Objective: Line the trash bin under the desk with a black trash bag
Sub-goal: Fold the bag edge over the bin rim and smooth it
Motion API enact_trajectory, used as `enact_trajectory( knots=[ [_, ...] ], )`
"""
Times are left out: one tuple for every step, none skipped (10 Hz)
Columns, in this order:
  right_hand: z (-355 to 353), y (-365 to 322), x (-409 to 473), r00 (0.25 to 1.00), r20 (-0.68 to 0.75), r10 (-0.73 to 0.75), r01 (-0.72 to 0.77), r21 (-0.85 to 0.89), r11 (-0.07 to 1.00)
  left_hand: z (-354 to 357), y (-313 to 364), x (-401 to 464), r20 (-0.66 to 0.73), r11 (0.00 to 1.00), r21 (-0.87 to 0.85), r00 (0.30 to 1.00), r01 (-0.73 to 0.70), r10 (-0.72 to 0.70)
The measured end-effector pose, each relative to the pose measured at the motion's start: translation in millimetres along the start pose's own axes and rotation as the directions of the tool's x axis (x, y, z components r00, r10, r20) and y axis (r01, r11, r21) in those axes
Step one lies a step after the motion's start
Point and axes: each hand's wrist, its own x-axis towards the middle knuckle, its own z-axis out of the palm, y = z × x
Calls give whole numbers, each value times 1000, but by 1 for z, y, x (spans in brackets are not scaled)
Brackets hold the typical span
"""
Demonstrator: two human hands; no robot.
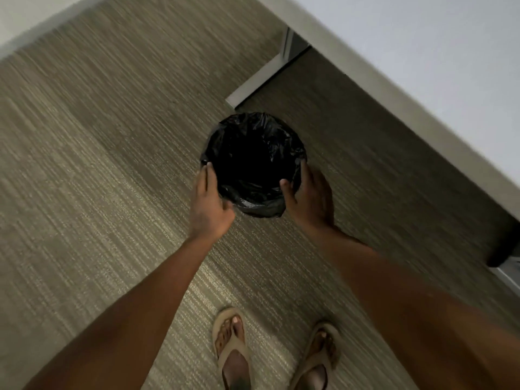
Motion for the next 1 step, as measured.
enact_trajectory(
  knots=[
    [-26, -34, -4, 999, 4, -47, 47, -101, 994, -27, 14, -9, -28, 990, 70, 991, -126, 128]
  ],
)
